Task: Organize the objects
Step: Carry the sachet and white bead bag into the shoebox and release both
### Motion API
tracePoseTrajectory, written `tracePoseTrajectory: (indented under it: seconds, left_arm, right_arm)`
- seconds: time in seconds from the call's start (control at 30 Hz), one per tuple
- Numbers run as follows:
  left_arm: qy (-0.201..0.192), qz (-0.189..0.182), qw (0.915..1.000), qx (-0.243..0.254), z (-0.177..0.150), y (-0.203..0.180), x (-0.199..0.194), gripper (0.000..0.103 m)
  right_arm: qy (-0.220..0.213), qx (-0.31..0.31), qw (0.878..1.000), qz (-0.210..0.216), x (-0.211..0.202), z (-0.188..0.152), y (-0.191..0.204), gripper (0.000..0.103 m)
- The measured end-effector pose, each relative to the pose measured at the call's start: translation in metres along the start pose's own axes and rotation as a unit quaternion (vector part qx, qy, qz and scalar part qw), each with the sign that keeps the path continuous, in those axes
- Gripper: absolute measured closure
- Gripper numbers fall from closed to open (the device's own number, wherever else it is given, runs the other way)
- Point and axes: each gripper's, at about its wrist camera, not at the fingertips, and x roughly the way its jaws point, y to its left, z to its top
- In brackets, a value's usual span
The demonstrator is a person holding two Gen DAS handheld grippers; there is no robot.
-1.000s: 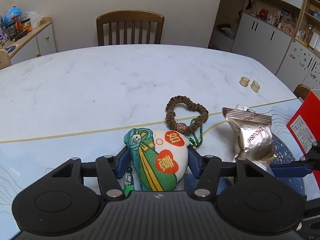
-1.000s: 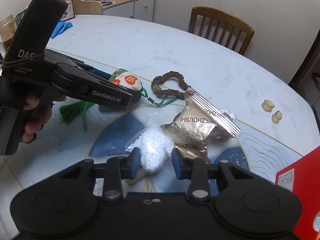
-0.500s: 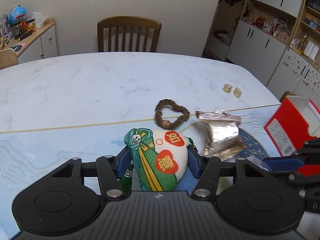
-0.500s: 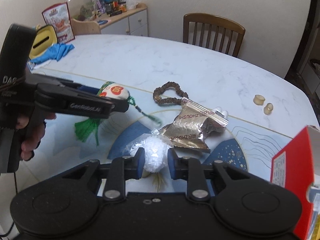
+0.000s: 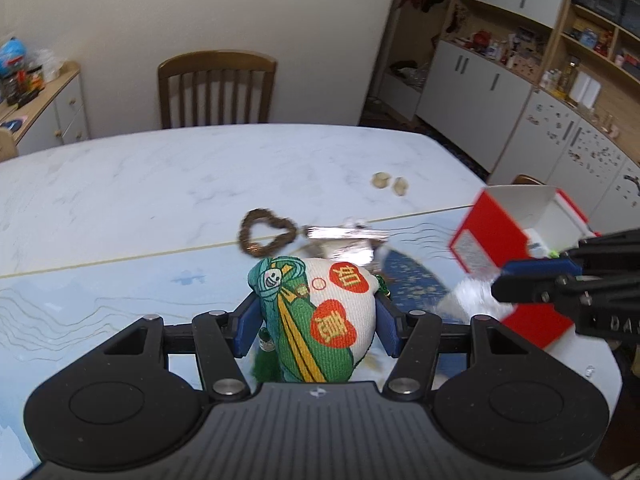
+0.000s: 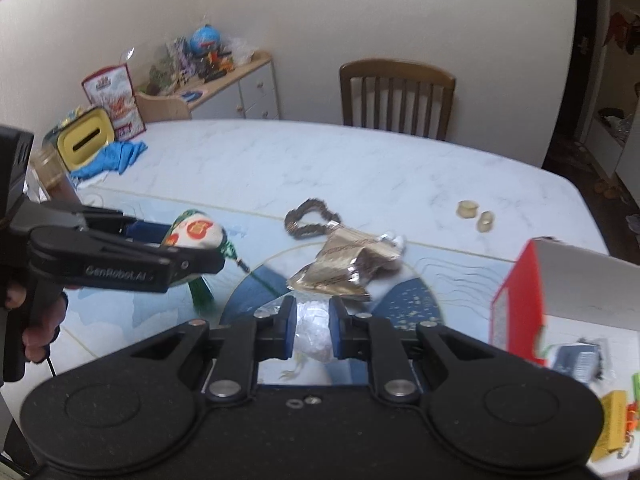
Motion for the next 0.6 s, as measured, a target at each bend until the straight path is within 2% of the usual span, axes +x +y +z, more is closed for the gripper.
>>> tracePoseTrajectory:
  seconds: [0.27, 0.6]
  left_arm:
    - [-0.006, -0.025, 0.9989, 0.039, 0.016, -0.060, -0.009, 0.045]
    - [-0.002, -0.038, 0.9958, 0.083, 0.031, -0.139, 0.006, 0.045]
  right_arm:
    - [-0.034, 0.028, 0.999, -0.017, -0.045, -0.002, -0.040, 0.087]
    - [-0.061, 0.056, 0.996, -0.042, -0.083, -0.017, -0.105, 0.087]
